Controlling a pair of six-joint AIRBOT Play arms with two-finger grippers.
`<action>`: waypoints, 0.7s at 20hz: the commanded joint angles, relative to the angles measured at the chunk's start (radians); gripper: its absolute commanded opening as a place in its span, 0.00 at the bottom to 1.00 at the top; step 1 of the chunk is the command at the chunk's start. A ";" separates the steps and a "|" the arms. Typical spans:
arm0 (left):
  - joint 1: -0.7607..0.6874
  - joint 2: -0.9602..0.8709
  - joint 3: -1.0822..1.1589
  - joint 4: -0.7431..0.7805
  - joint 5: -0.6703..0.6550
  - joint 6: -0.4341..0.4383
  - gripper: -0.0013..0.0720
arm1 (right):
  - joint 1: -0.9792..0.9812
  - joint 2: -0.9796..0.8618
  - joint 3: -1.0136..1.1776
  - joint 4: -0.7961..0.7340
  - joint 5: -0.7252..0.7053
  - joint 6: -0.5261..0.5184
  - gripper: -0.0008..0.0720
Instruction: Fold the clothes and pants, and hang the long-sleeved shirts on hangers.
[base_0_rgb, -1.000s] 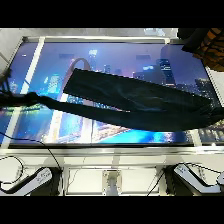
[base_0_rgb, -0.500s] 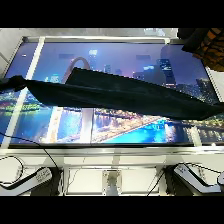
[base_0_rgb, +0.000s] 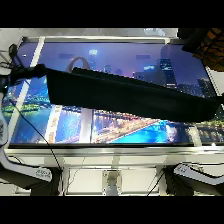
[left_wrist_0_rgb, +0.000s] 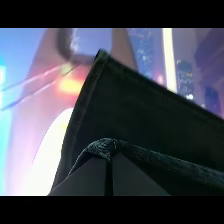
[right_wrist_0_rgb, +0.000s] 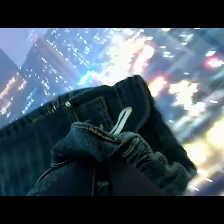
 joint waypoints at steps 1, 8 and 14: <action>-0.075 -0.179 0.211 -0.011 0.025 -0.048 0.04 | 0.064 -0.083 0.000 0.006 -0.119 0.082 0.05; -0.125 -0.367 0.393 -0.013 0.078 -0.058 0.04 | 0.081 -0.155 0.000 0.010 -0.306 0.161 0.05; -0.135 -0.412 0.412 -0.001 0.154 -0.058 0.04 | 0.082 -0.194 0.000 0.000 -0.389 0.188 0.05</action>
